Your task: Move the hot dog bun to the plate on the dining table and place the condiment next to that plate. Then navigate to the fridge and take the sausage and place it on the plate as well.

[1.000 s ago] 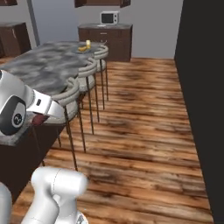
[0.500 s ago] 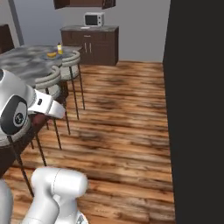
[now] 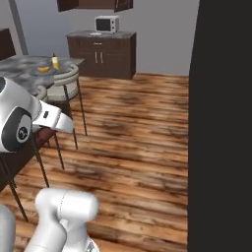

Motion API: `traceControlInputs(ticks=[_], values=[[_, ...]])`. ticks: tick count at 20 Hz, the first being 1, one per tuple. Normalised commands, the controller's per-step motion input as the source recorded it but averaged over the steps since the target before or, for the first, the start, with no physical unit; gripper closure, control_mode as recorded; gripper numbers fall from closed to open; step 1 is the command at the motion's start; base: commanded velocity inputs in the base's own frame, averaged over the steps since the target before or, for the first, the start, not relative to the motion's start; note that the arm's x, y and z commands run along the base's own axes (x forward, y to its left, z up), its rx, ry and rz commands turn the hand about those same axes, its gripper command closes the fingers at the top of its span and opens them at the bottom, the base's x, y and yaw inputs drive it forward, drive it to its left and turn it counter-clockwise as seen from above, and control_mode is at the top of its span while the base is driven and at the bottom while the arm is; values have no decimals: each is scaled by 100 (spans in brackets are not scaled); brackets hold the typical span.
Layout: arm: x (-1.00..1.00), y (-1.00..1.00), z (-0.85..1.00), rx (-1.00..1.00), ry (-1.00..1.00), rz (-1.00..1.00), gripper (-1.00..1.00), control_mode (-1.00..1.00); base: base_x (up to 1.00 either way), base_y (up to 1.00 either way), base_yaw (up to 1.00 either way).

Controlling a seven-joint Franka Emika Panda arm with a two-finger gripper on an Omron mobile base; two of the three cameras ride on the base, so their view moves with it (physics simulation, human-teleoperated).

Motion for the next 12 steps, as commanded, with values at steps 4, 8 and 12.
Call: traceControlInputs(ticks=[4,8,12], values=[[0,0,0,0,0,0,100,100,100,-28,23],[0,0,0,0,0,0,100,100,100,-27,27],[0,0,0,0,0,0,100,100,100,-28,31]])
